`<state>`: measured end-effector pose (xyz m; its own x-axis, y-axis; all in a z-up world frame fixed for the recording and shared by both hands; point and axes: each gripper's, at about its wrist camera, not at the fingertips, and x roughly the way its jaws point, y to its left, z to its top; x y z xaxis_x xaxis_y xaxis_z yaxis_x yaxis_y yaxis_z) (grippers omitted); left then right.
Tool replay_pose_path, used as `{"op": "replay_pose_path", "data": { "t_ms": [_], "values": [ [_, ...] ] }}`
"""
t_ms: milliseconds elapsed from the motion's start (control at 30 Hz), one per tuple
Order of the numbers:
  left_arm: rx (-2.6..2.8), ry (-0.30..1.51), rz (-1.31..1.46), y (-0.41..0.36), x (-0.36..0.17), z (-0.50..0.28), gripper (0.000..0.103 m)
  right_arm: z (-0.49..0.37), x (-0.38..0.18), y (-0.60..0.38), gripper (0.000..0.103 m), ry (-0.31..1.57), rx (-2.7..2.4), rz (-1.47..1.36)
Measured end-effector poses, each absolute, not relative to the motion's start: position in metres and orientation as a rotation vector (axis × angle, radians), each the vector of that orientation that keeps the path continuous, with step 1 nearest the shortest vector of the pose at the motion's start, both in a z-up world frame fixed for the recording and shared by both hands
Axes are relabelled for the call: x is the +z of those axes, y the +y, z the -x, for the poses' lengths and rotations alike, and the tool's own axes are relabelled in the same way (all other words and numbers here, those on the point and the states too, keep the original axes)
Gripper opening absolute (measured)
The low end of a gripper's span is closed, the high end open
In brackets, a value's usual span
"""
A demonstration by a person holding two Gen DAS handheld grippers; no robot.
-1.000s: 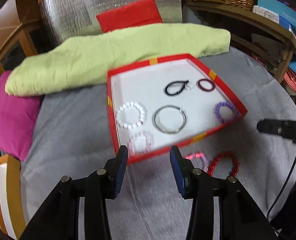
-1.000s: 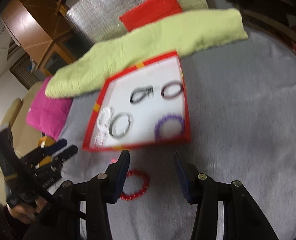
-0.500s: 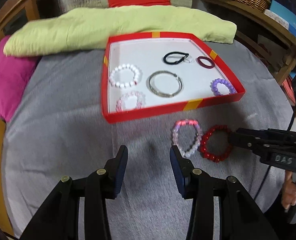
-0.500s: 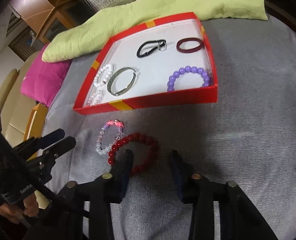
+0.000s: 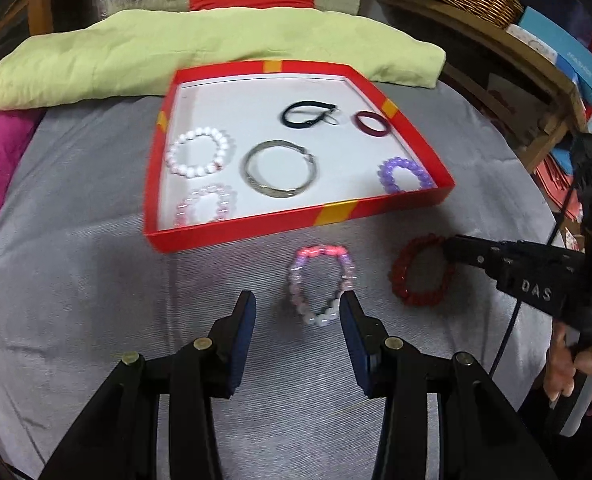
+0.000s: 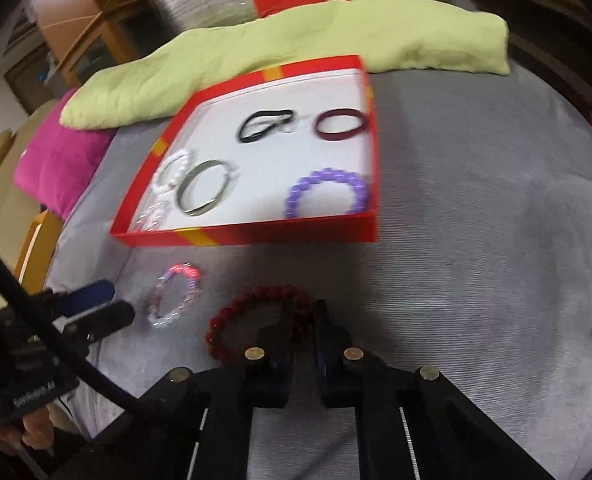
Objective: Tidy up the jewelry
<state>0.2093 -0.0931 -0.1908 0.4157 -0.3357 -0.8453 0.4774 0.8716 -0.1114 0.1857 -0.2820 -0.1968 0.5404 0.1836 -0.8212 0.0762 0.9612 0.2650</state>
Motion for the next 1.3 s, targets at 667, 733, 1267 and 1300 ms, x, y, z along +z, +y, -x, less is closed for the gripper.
{"op": "replay_pose_path", "data": {
  "t_ms": [667, 733, 1267, 1300],
  "values": [
    [-0.551, 1.033, -0.152, -0.109, -0.211, -0.217, 0.017, -0.187, -0.204, -0.284, 0.024, 1.052, 0.094, -0.317],
    [-0.549, 1.024, -0.162, -0.111, -0.211, -0.215, 0.017, -0.187, -0.204, -0.279, 0.024, 1.043, 0.094, -0.277],
    [-0.469, 0.91, -0.238, -0.108, -0.185, -0.205, 0.004, -0.181, -0.184, -0.278, 0.011, 0.96, 0.088, -0.218],
    [-0.468, 0.904, -0.24, -0.108, -0.183, -0.204, 0.004, -0.18, -0.182, -0.276, 0.011, 0.955, 0.097, -0.22]
  ]
}}
